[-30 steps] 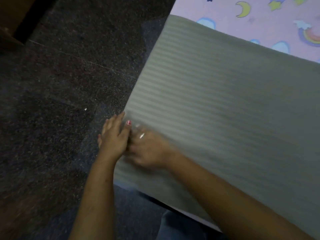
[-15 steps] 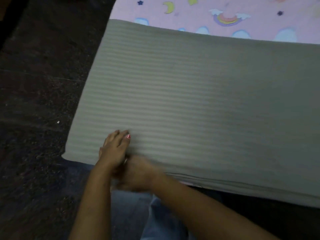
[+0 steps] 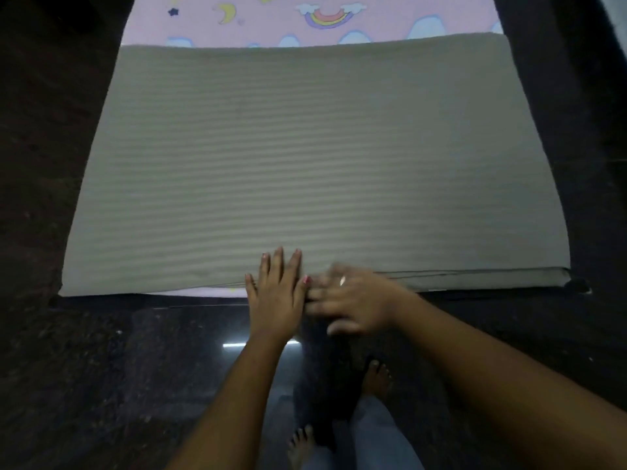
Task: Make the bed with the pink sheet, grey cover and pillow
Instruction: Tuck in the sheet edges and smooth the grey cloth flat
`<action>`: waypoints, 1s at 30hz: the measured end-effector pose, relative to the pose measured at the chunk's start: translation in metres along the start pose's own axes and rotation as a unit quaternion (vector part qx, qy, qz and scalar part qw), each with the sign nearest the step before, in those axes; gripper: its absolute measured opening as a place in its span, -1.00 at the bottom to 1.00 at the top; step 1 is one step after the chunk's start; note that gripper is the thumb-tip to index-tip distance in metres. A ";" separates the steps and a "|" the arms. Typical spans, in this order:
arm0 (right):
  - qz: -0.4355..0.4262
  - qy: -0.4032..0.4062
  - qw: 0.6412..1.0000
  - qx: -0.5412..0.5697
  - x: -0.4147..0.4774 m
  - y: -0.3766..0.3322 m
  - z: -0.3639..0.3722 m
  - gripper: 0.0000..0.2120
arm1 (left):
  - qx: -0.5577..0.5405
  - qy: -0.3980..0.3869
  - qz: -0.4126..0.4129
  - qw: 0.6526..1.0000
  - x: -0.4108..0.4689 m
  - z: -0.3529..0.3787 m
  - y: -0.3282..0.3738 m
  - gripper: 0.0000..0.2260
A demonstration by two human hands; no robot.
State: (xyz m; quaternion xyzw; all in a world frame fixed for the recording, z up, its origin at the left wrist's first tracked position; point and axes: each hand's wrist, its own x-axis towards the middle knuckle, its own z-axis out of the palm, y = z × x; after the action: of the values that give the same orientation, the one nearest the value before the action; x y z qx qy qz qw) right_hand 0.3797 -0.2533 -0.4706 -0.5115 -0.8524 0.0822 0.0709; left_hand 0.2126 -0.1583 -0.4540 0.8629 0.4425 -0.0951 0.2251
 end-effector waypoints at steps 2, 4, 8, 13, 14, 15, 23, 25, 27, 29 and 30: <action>0.172 0.051 0.983 -0.031 -0.024 0.019 -0.002 -0.48 | 0.015 -0.001 0.020 1.000 -0.004 0.009 -0.004 -0.34; 0.333 0.031 0.941 -0.042 -0.042 0.023 -0.001 -0.41 | 0.044 0.003 0.039 0.998 -0.006 0.014 -0.010 -0.35; 0.359 -0.031 0.933 -0.008 -0.025 -0.030 0.013 -0.31 | 0.070 -0.022 0.069 0.995 -0.014 0.015 -0.026 -0.38; 0.231 -0.005 0.972 0.044 0.009 -0.084 0.022 -0.36 | 0.057 -0.056 0.072 0.994 -0.049 0.009 -0.047 -0.48; 0.254 0.030 0.966 0.048 0.018 -0.085 0.019 -0.38 | 0.049 -0.036 0.059 0.996 -0.053 0.007 -0.053 -0.47; 0.280 0.065 0.957 0.043 0.030 -0.082 0.017 -0.40 | 0.035 -0.008 0.043 0.998 -0.057 0.006 -0.063 -0.47; 0.305 -0.037 0.951 0.014 0.097 -0.073 0.023 -0.30 | -0.404 0.155 -0.169 0.885 -0.046 -0.011 -0.098 -0.82; 0.215 -0.065 0.974 0.010 0.105 -0.082 0.030 -0.29 | -0.553 0.123 -0.216 0.795 -0.032 -0.020 -0.096 -0.89; 0.100 -0.072 0.992 0.019 0.110 -0.080 0.026 -0.32 | -0.625 0.100 -0.254 0.731 -0.021 -0.028 -0.096 -0.91; 0.086 -0.012 0.996 0.024 0.122 -0.069 0.016 -0.35 | -0.655 0.104 -0.302 0.685 -0.013 -0.038 -0.095 -0.83; 0.135 0.025 0.990 0.034 0.126 -0.061 0.012 -0.35 | -0.667 0.116 -0.327 0.659 -0.009 -0.041 -0.094 -0.83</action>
State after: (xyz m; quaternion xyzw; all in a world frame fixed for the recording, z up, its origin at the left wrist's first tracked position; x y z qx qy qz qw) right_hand 0.2660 -0.1706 -0.4643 -0.6210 -0.7702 0.1071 0.0978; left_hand 0.1307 -0.0975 -0.4430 0.2851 0.6632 0.2588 0.6418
